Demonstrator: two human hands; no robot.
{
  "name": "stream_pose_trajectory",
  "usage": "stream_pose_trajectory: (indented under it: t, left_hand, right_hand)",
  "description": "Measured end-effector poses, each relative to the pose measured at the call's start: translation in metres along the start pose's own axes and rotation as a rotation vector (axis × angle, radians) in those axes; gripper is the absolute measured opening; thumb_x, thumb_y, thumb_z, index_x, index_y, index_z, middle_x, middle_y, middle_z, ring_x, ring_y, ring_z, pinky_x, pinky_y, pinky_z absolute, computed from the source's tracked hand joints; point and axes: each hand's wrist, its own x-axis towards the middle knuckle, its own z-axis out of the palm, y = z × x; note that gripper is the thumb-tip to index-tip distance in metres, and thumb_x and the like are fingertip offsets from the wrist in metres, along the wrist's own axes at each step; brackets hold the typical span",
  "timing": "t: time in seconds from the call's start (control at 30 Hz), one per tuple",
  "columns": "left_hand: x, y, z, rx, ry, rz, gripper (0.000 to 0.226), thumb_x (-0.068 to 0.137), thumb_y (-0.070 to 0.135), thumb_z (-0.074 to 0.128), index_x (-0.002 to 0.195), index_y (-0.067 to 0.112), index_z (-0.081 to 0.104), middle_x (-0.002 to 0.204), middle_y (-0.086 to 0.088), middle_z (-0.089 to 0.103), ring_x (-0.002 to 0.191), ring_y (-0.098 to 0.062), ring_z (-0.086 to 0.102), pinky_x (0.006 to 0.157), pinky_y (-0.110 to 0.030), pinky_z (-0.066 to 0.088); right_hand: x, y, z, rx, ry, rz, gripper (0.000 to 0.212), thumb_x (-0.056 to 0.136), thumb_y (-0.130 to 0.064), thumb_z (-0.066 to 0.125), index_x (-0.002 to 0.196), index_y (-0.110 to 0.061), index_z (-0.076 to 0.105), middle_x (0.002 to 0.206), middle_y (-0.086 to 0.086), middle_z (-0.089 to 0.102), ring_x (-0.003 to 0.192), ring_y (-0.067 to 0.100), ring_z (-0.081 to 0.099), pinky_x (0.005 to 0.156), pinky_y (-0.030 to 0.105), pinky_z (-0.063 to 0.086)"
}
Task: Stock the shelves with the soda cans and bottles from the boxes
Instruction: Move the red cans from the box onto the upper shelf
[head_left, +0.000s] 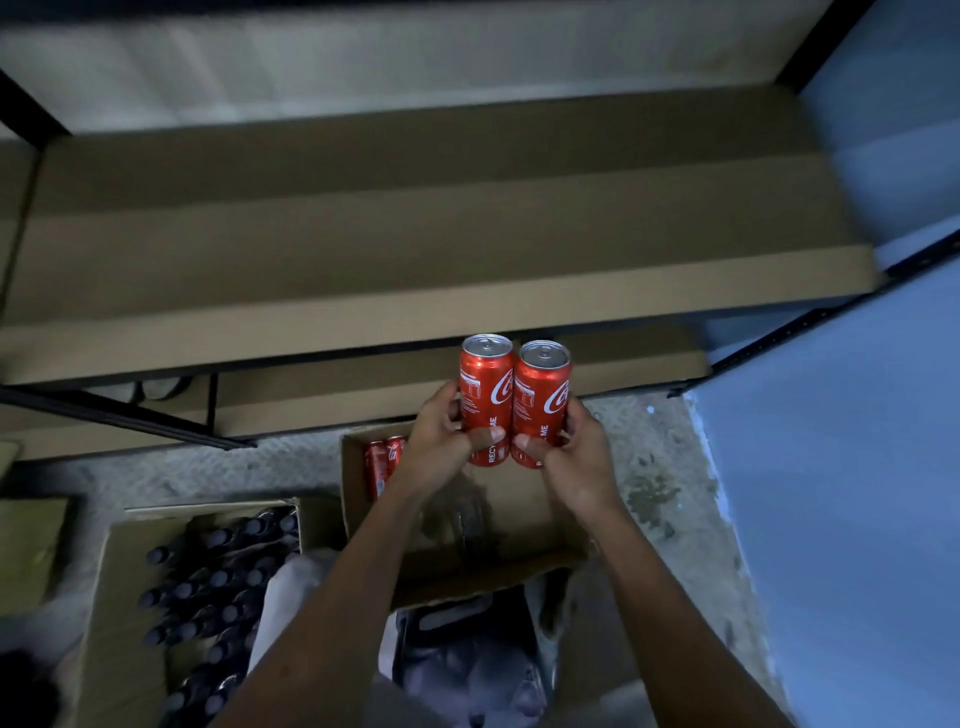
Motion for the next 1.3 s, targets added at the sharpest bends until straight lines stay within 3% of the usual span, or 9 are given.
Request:
stream_pose_trajectory:
  t: [0.17, 0.3, 0.47, 0.57, 0.73, 0.97, 1.17, 1.3]
  left_hand:
    - [-0.03, 0.071, -0.001, -0.002, -0.021, 0.08, 0.067, 0.074, 0.006, 0.081, 0.134, 0.016, 0.052, 0.117, -0.001, 0.069, 0.106, -0.012, 0.067, 0.089, -0.032, 0.055]
    - [-0.049, 0.124, -0.005, 0.016, -0.027, 0.158, 0.068, 0.066, 0.008, 0.082, 0.129, 0.012, 0.056, 0.111, -0.005, 0.072, 0.103, -0.015, 0.068, 0.085, -0.028, 0.056]
    - [-0.069, 0.181, -0.013, 0.037, -0.055, 0.271, 0.058, 0.072, -0.007, 0.079, 0.124, 0.01, 0.059, 0.107, -0.004, 0.072, 0.099, -0.01, 0.069, 0.078, -0.021, 0.054]
    - [-0.081, 0.211, -0.018, 0.051, -0.051, 0.365, 0.057, 0.071, -0.004, 0.081, 0.122, 0.013, 0.061, 0.107, -0.003, 0.073, 0.103, -0.012, 0.068, 0.08, -0.022, 0.055]
    - [-0.099, 0.265, -0.027, 0.067, -0.058, 0.498, 0.055, 0.071, 0.004, 0.083, 0.119, 0.019, 0.062, 0.108, 0.006, 0.073, 0.103, -0.011, 0.068, 0.083, -0.021, 0.054]
    - [-0.121, 0.332, -0.055, 0.114, -0.077, 0.629, 0.057, 0.072, 0.016, 0.082, 0.124, 0.018, 0.061, 0.113, 0.006, 0.072, 0.106, -0.011, 0.067, 0.087, -0.025, 0.055]
    - [-0.118, 0.369, -0.082, 0.101, 0.012, 0.707, 0.056, 0.073, 0.009, 0.08, 0.125, 0.013, 0.06, 0.108, 0.0, 0.073, 0.097, -0.013, 0.071, 0.077, -0.022, 0.056]
    - [-0.103, 0.381, -0.104, 0.114, 0.091, 0.782, 0.055, 0.075, 0.005, 0.08, 0.126, 0.01, 0.059, 0.114, 0.0, 0.071, 0.105, -0.012, 0.068, 0.082, -0.023, 0.055]
  right_hand:
    - [-0.03, -0.072, -0.024, 0.021, -0.023, -0.085, 0.057, 0.075, 0.007, 0.075, 0.123, -0.019, 0.057, 0.103, -0.016, 0.067, 0.088, -0.013, 0.064, 0.07, 0.006, 0.049]
    - [-0.051, -0.118, -0.04, 0.046, -0.024, -0.162, 0.057, 0.074, 0.009, 0.075, 0.122, -0.018, 0.059, 0.105, -0.009, 0.071, 0.093, -0.001, 0.068, 0.074, 0.014, 0.052]
    - [-0.072, -0.169, -0.055, 0.083, -0.044, -0.275, 0.061, 0.076, 0.01, 0.075, 0.129, -0.016, 0.057, 0.11, -0.006, 0.071, 0.101, 0.005, 0.068, 0.075, 0.014, 0.052]
    - [-0.081, -0.2, -0.062, 0.06, -0.049, -0.341, 0.059, 0.077, 0.002, 0.078, 0.126, -0.023, 0.057, 0.108, -0.012, 0.071, 0.102, 0.002, 0.067, 0.075, 0.013, 0.052]
    - [-0.095, -0.255, -0.073, 0.059, -0.09, -0.448, 0.063, 0.08, -0.003, 0.077, 0.136, -0.019, 0.052, 0.115, -0.01, 0.067, 0.101, -0.004, 0.065, 0.073, 0.009, 0.05]
    - [-0.101, -0.322, -0.072, 0.005, -0.086, -0.618, 0.058, 0.079, -0.012, 0.08, 0.129, -0.029, 0.054, 0.115, -0.013, 0.069, 0.106, 0.0, 0.065, 0.084, 0.018, 0.054]
    - [-0.088, -0.368, -0.052, 0.01, -0.11, -0.705, 0.06, 0.08, -0.015, 0.079, 0.131, -0.029, 0.052, 0.118, -0.014, 0.066, 0.107, 0.0, 0.065, 0.085, 0.02, 0.055]
    - [-0.063, -0.391, -0.027, 0.032, -0.113, -0.76, 0.06, 0.08, -0.004, 0.078, 0.132, -0.021, 0.054, 0.118, -0.009, 0.068, 0.106, 0.003, 0.066, 0.088, 0.024, 0.055]
